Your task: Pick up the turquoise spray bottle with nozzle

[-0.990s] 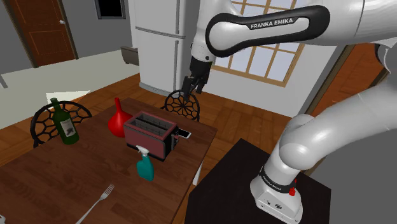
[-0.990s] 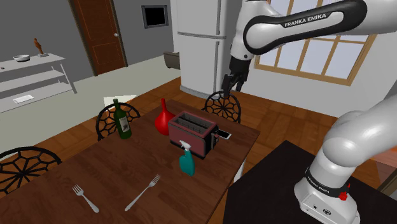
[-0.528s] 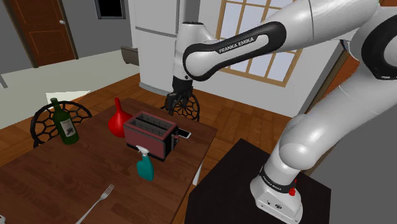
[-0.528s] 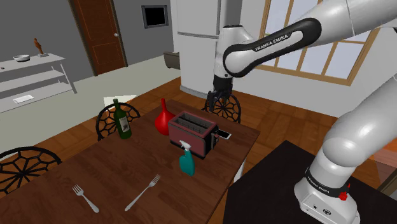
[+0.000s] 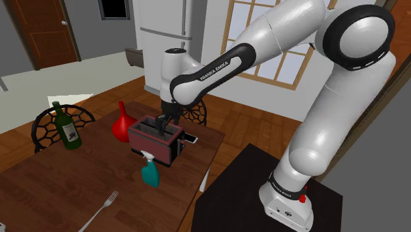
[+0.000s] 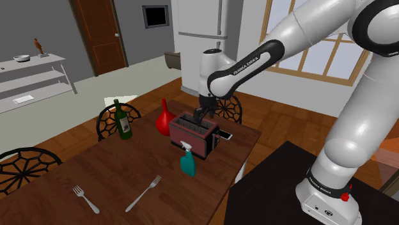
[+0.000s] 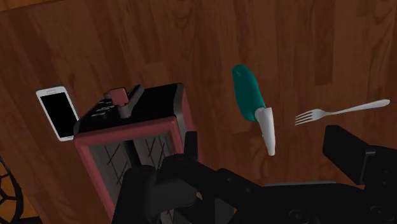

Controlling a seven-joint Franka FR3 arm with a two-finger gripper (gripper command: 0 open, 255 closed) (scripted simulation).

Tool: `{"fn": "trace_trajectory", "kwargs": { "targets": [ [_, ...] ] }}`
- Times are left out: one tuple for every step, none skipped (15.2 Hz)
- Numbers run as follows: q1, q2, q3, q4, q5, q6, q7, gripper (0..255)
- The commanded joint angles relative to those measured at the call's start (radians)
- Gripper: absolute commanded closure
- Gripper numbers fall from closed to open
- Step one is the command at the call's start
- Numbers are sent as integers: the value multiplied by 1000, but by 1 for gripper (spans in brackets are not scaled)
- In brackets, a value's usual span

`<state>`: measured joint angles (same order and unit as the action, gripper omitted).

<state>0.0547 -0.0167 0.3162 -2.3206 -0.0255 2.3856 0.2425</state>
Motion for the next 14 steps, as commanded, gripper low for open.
{"fn": "trace_trajectory", "kwargs": {
  "targets": [
    [7,89,9,39,-50,39,50,0],
    [13,130,9,59,-74,54,72,0],
    [20,171,8,81,-99,67,94,0],
    [29,212,4,103,-123,79,116,0],
    [39,252,-1,128,-146,89,137,0],
    [50,293,-7,153,-168,98,156,0],
    [62,333,-14,179,-189,106,175,0],
    [75,373,-22,207,-207,113,191,0],
    [88,413,-30,236,-225,118,207,0],
    [102,452,-39,266,-241,123,221,0],
    [115,492,-48,297,-255,126,234,0],
    [128,530,-56,329,-268,129,245,0],
    [132,541,-60,330,-272,138,248,0],
    [135,551,-64,332,-277,147,252,0]
  ]
}}
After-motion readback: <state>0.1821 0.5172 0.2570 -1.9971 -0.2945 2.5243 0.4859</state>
